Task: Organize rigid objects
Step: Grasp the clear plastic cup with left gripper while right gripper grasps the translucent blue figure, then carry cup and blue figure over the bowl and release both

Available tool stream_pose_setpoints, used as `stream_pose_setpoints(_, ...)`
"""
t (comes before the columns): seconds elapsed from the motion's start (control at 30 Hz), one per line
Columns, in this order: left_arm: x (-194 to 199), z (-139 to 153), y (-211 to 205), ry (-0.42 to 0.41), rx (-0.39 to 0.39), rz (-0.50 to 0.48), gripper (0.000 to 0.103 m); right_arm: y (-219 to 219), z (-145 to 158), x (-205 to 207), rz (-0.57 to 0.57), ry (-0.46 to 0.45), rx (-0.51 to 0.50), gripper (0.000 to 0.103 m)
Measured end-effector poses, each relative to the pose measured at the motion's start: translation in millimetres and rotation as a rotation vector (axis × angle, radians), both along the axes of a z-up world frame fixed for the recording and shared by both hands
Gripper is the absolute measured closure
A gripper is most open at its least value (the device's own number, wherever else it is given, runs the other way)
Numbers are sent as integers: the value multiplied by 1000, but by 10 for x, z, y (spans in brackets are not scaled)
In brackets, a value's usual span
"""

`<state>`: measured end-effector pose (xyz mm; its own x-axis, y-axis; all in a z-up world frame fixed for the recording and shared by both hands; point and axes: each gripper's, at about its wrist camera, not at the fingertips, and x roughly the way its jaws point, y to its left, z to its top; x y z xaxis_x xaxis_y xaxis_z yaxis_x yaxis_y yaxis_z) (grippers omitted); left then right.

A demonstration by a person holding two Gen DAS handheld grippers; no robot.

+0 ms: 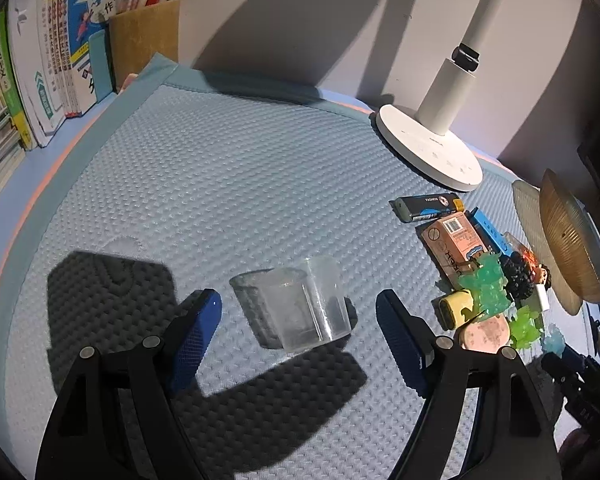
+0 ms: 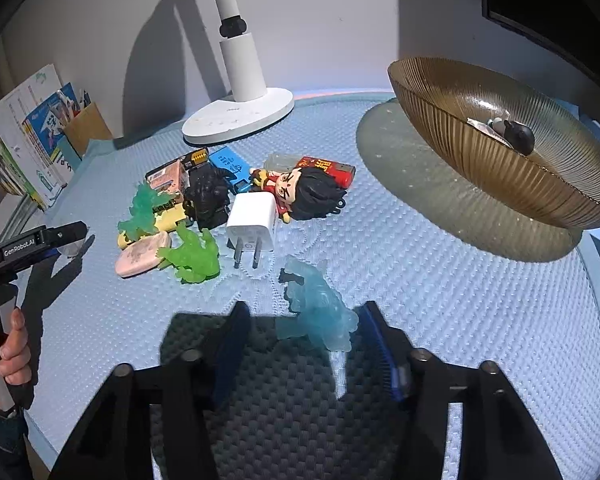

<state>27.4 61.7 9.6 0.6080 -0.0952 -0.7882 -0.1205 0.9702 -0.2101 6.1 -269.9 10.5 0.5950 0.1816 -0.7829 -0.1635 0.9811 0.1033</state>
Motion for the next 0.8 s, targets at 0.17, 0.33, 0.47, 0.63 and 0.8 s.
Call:
stream_pose_setpoints(0.17, 6, -1, -10, -8, 13, -17, 69, 12, 9, -2, 8, -9, 1, 64)
stream_pose_setpoints(0.33, -59, 61, -60, -30, 11, -36, 69, -29, 79, -108, 17, -44, 31, 64)
stream_pose_setpoints(0.47, -181, 304, -274, -90, 26, -82, 69, -147, 282, -213, -3, -85, 67, 64)
stream_pose_setpoints(0.63, -192, 859, -893, -207, 14, -229, 69, -523, 933, -345, -76, -214, 63, 64)
stream_pose_setpoints(0.8, -11, 1377, -1757, -293, -1, -417, 69, -990, 1548, -365, -179, -282, 6, 64)
